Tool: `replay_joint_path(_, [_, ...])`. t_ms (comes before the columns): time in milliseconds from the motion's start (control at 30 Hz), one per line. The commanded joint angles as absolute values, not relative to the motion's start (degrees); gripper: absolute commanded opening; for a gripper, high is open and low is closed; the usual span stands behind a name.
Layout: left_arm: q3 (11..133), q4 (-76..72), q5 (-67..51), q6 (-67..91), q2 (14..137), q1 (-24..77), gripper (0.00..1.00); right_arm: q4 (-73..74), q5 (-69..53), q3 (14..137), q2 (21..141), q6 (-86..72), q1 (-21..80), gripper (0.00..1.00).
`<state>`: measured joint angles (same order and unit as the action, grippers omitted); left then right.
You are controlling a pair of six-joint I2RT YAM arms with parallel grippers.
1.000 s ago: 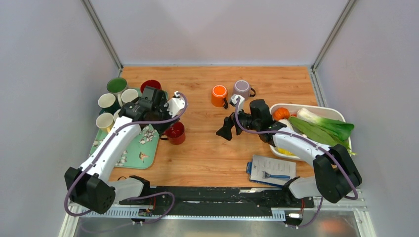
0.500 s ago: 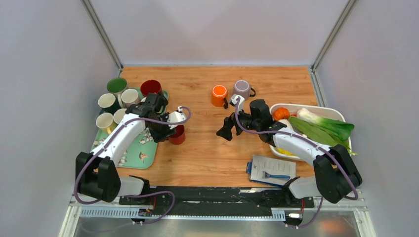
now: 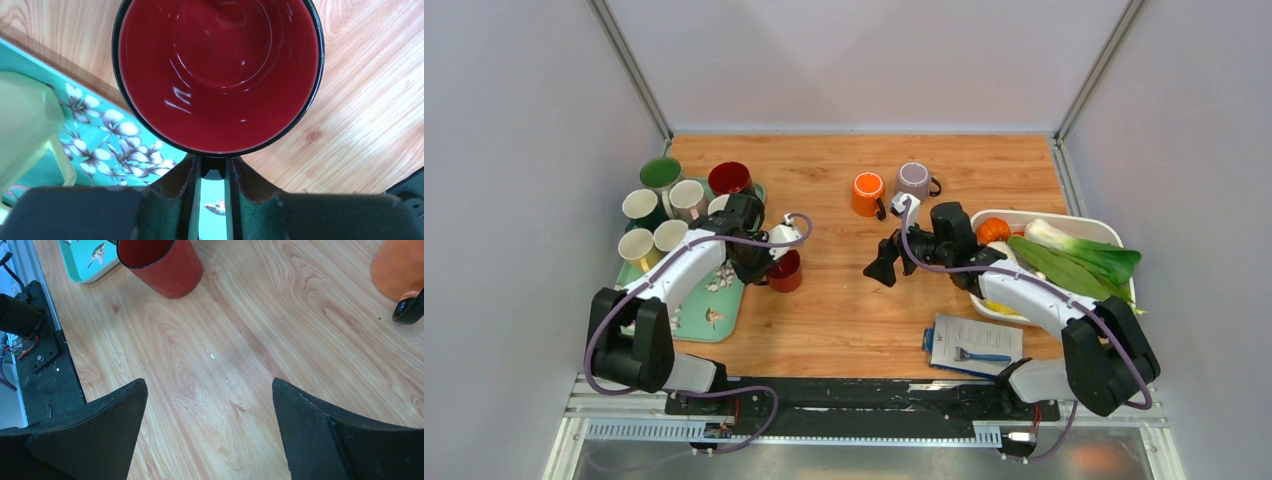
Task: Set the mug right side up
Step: Pick up the cup at the center of the board, then place the cup on the tray.
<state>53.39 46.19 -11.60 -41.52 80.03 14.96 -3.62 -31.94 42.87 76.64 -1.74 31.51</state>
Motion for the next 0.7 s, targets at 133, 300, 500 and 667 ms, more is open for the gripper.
replay_joint_path(133, [52.23, 48.84, -14.9, -27.08, 74.52, 14.99, 0.01, -4.95, -31.64, 41.28, 74.21, -0.62, 30.87, 0.98])
replay_joint_path(300, [52.45, 51.49, -5.87, -22.87, 62.74, 15.0, 0.0, -5.09, -31.48, 40.71, 74.16, -0.72, 30.33, 0.98])
replay_joint_path(500, [55.81, 57.98, 3.41, -20.19, 57.92, 14.51, 0.0, -5.85, -31.64, 40.67, 75.0, -0.79, 30.27, 0.98])
replay_joint_path(667, [57.58, 61.27, 7.57, -16.22, 60.6, 10.71, 0.0, -6.14, -32.19, 41.34, 76.32, -1.2, 30.25, 0.98])
